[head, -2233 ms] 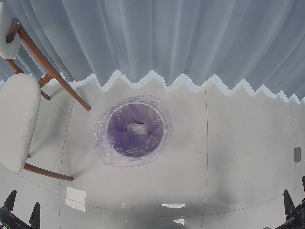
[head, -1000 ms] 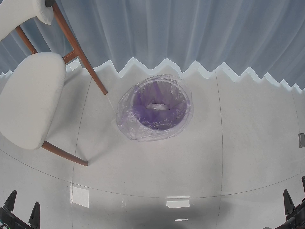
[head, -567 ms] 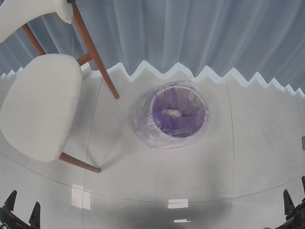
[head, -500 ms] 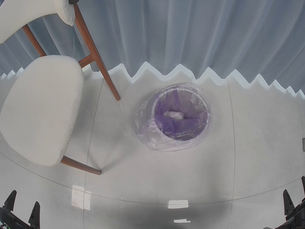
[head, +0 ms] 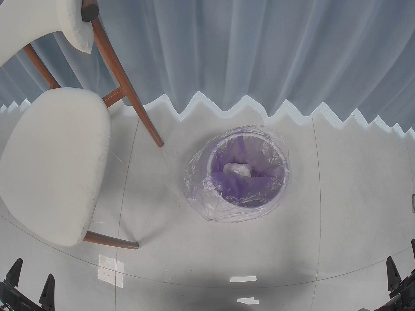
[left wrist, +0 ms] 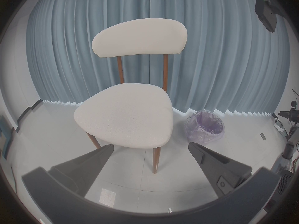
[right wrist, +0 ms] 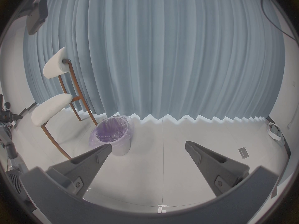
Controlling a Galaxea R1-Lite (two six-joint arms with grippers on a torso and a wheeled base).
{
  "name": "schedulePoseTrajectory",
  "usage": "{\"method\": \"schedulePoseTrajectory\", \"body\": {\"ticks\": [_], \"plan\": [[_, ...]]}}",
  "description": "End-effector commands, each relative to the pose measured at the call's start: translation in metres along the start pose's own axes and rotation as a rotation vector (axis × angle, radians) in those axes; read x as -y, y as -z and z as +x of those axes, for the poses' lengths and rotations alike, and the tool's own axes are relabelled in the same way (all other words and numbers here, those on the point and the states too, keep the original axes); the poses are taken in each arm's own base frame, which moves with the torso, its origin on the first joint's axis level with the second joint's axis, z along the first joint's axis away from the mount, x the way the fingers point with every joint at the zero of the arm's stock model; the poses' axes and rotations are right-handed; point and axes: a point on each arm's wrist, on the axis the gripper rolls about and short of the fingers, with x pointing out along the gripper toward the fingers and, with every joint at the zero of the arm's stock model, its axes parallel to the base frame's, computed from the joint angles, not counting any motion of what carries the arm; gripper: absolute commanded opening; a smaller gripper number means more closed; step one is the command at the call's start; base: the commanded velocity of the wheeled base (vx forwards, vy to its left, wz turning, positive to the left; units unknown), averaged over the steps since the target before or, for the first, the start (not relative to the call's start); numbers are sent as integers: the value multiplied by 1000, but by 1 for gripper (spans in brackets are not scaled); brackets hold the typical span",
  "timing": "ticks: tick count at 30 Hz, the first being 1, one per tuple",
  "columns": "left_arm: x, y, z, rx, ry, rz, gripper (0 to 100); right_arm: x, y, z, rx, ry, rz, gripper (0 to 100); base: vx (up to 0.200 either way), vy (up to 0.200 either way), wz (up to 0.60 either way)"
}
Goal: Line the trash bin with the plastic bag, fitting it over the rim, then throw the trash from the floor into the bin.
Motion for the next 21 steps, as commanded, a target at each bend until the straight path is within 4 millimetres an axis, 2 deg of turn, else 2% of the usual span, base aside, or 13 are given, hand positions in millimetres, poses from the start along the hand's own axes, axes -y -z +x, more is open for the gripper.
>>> {"method": "schedulePoseTrajectory", "body": {"ticks": [1,8,19,21], "plan": [[0,4,0,-3,0,-1,100,0,5,0,-3,-2,1,100,0,0,-600],[0,4,0,-3,0,-1,100,0,5,0,-4,-1,-1,100,0,0,-600],[0,4,0,-2,0,-1,100,0,5,0,-3,-2,-1,100,0,0,0],[0,4,0,-3,0,-2,100,0,5,0,-3,-2,-1,100,0,200,0]]}}
